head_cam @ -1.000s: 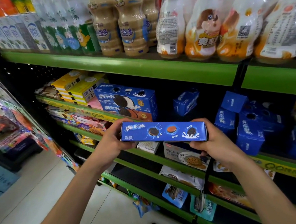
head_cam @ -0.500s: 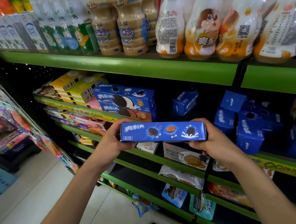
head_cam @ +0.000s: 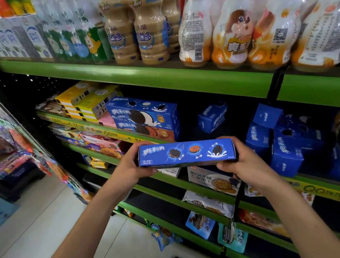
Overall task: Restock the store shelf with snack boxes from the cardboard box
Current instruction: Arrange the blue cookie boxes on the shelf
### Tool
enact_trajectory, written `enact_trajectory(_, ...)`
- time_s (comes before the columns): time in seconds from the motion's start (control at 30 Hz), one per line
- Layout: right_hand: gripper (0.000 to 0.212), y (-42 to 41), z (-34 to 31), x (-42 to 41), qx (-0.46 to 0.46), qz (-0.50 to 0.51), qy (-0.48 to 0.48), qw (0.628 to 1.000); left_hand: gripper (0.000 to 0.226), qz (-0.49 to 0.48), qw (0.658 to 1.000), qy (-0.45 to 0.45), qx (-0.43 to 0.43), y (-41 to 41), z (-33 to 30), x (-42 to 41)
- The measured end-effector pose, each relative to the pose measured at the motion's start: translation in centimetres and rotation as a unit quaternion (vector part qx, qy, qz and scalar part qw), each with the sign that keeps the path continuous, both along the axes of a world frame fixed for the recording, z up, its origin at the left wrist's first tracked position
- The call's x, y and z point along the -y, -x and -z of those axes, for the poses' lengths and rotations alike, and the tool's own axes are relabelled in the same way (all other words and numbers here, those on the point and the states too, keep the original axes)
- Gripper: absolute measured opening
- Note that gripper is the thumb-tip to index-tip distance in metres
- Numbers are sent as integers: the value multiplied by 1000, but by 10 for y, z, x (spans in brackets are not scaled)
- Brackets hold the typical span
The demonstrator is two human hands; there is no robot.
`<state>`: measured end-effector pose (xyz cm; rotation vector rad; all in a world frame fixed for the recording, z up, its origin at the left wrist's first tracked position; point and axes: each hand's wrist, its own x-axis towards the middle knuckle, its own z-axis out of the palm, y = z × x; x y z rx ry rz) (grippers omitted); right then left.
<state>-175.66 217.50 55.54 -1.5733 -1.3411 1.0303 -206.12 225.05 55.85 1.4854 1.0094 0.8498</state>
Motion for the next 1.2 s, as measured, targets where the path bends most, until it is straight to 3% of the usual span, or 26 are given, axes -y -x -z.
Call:
enact_trajectory(0.37,67,4,-7,4,-10,3,-15,1000,57,19,1000,7,-4,4,-5,-6)
enact_trajectory(0.57,57,6,-15,13,2,32,-58,998,69,74,995,-65,13,16,-41,-20)
enact_trajectory(0.7,49,16,-26,8,1,78,-109,991,60,60,990,-123,34,22,-59,-39)
enact_trajectory(0.83,61,31,-40,-4,50,116,-166,978,50,22,980,-196,-9,29,-70,-60)
enact_trajectory(0.9,64,34,-43,-4,58,140,-178,972,46,3,962,-266,-68,29,-76,-72)
enact_trajectory(1.03,62,35,-43,2,49,177,-191,964,43,-21,869,-423,-258,13,-75,-95)
enact_trajectory(1.2,58,37,-44,-7,60,210,-209,953,47,-33,803,-464,-372,1,-55,-98)
